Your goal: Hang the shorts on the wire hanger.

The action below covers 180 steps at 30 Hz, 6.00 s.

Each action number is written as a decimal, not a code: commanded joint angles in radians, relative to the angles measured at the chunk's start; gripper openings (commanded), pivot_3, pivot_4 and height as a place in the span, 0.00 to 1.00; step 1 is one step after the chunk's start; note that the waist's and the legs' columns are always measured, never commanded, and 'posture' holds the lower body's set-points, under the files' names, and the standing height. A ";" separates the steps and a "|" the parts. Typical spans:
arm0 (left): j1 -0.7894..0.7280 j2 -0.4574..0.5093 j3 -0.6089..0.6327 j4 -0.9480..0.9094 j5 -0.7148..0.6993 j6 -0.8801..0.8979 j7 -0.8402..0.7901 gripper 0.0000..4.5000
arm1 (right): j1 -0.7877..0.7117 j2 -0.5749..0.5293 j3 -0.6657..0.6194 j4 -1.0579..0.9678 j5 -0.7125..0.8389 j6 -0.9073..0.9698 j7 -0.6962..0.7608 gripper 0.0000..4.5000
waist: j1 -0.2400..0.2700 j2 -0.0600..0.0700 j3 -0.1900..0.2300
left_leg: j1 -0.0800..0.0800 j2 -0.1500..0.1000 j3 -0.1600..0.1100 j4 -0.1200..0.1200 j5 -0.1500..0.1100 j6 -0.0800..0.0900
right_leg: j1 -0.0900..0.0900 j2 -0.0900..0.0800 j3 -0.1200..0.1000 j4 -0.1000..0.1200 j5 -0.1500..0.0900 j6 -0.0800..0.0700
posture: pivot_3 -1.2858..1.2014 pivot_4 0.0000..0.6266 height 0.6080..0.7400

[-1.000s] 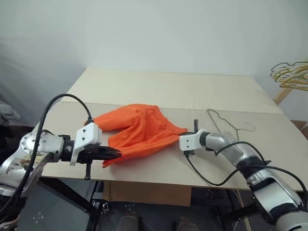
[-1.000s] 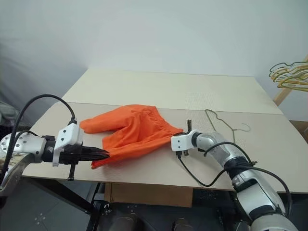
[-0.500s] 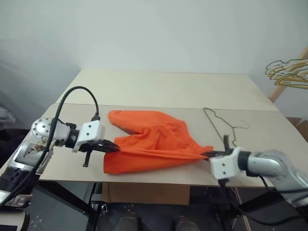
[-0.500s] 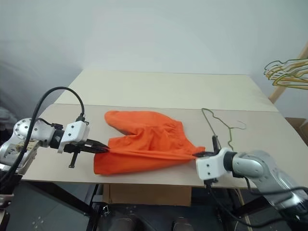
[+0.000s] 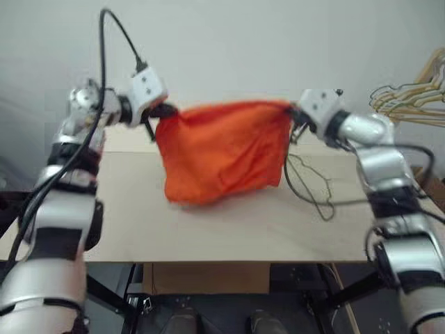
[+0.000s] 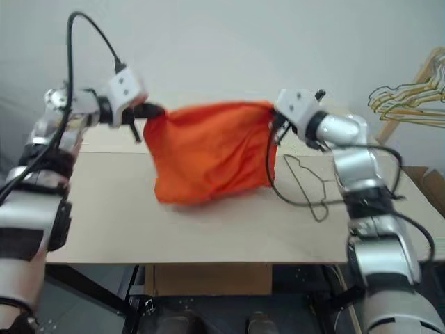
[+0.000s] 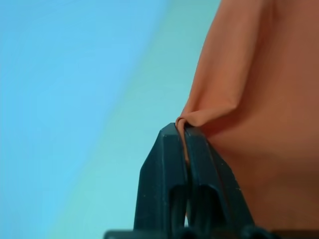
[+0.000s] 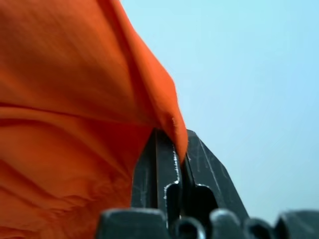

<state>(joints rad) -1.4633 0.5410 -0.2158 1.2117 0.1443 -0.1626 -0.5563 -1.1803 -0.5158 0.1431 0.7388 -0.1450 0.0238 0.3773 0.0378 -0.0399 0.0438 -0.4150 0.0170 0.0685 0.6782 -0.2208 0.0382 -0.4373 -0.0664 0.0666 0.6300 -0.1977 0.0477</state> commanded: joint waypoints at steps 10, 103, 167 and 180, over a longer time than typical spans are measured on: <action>-0.231 -0.069 0.038 0.118 0.177 -0.219 0.723 0.00 | -0.125 -0.005 -0.081 0.338 -0.093 -0.490 -0.621 0.00 | 0.000 0.003 -0.001 | -0.025 -0.004 0.002 -0.020 0.000 -0.019 | -0.025 -0.008 -0.024 -0.015 -0.001 0.001 | 0.55 0.00 1.00; 0.792 0.107 0.163 -1.263 -0.648 0.574 -0.620 1.00 | 0.513 -0.152 -0.092 -0.293 0.227 0.970 0.041 0.01 | -0.048 0.005 -0.005 | 0.015 0.011 0.017 -0.001 -0.008 0.003 | 0.015 -0.006 -0.025 -0.011 -0.002 -0.008 | 0.54 0.00 1.00; 0.397 -0.011 -0.090 -0.635 -0.196 0.488 -0.794 0.00 | 0.746 -0.611 -0.050 -0.676 -0.256 -0.670 -0.044 0.65 | -0.100 0.008 -0.003 | 0.015 0.003 0.016 0.001 -0.009 0.004 | 0.014 -0.011 -0.019 -0.006 -0.009 -0.004 | 0.52 0.00 1.00; 0.478 0.006 -0.099 -0.747 -0.140 0.337 -0.790 0.00 | 0.439 -0.573 0.129 -0.926 0.384 0.457 0.640 1.00 | -0.075 0.008 -0.002 | 0.017 0.012 0.012 0.005 -0.008 0.005 | 0.014 -0.009 -0.021 -0.003 -0.008 -0.006 | 0.54 0.00 1.00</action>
<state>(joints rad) -0.9668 0.5419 -0.3359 0.5017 0.0149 0.1789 -1.3466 -0.7122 -1.1059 0.2176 -0.1977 0.2700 0.3872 0.9651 -0.0370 -0.0317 0.0419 -0.3990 0.0298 0.0810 0.6833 -0.2288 0.0430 -0.4238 -0.0744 0.0436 0.6265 -0.2056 0.0413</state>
